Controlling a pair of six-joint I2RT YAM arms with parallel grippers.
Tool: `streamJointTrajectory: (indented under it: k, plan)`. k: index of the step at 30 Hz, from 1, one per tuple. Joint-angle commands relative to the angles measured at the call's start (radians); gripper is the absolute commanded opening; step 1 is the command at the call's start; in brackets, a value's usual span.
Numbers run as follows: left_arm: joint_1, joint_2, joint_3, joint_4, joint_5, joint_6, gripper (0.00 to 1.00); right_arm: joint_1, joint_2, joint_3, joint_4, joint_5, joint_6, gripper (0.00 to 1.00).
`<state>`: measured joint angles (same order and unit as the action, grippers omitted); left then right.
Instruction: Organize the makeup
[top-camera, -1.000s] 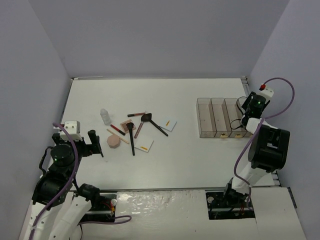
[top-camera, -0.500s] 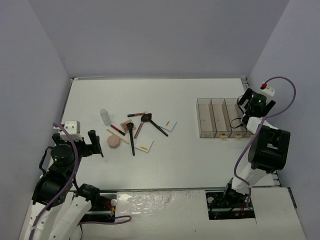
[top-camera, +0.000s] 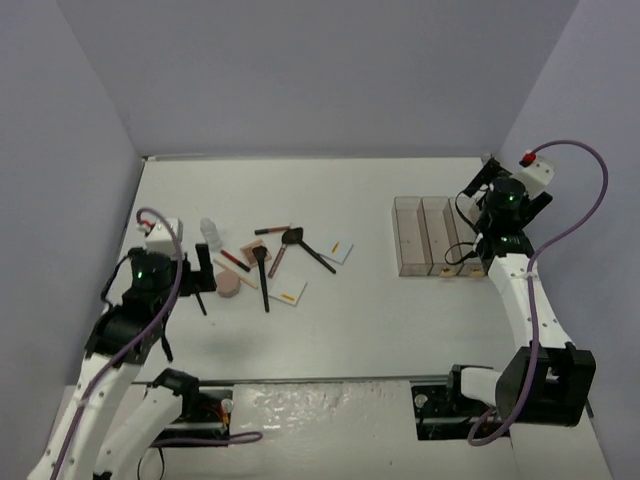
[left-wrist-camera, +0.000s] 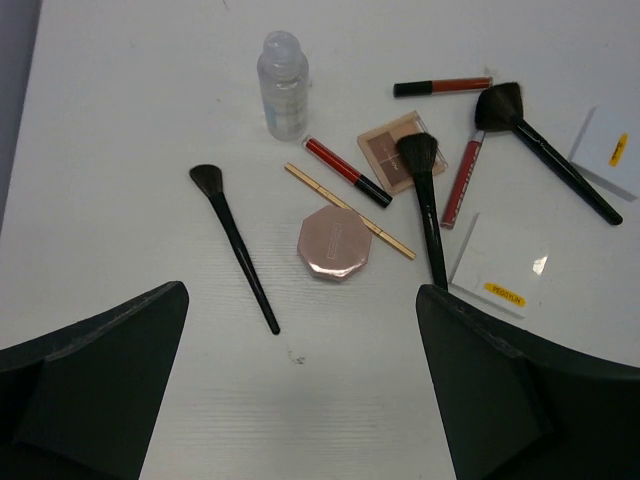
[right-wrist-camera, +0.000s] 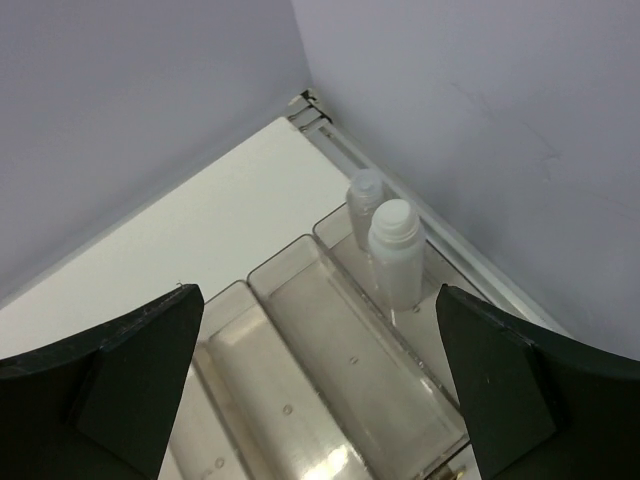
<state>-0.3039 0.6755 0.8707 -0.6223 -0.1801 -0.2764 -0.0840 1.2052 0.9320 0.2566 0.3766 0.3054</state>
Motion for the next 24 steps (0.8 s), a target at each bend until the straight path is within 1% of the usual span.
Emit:
streamJointTrajectory:
  k: [1, 2, 5, 8, 9, 10, 12, 14, 17, 20, 24]
  plan:
    - [0.009, 0.24, 0.091, 0.121, 0.031, -0.132, 0.95, 0.023, -0.143, -0.06, -0.051, -0.102, 0.04, 1.0]
    - [0.011, 0.261, 0.084, 0.154, 0.02, -0.186, 0.94, 0.024, -0.158, -0.069, -0.051, -0.138, 0.039, 1.0]
    - [0.011, 0.344, -0.012, 0.357, -0.043, -0.307, 0.9, 0.024, -0.208, -0.111, -0.03, -0.228, 0.026, 1.0]
    - [0.011, 0.426, -0.14, 0.664, -0.141, -0.348, 0.88, 0.034, -0.237, -0.165, 0.028, -0.307, 0.035, 1.0]
    - [0.012, 0.456, -0.168, 0.74, -0.186, -0.35, 0.88, 0.046, -0.242, -0.187, 0.043, -0.32, 0.036, 1.0]
    - [0.014, 0.48, -0.181, 0.765, -0.23, -0.345, 0.88, 0.072, -0.244, -0.205, 0.054, -0.311, 0.028, 1.0]
    - [0.014, 0.545, -0.175, 0.81, -0.276, -0.323, 0.88, 0.138, -0.247, -0.215, 0.07, -0.297, 0.008, 1.0]
    - [0.014, 0.634, -0.163, 0.873, -0.306, -0.283, 0.88, 0.171, -0.25, -0.215, 0.07, -0.297, -0.004, 1.0]
    - [0.015, 0.722, -0.145, 0.945, -0.362, -0.221, 0.88, 0.203, -0.257, -0.212, 0.073, -0.289, -0.014, 1.0]
    - [0.019, 0.789, -0.132, 1.008, -0.36, -0.17, 0.88, 0.226, -0.262, -0.214, 0.074, -0.292, -0.019, 1.0]
    - [0.041, 0.879, -0.093, 1.064, -0.341, -0.166, 0.86, 0.236, -0.262, -0.217, 0.076, -0.309, -0.02, 1.0]
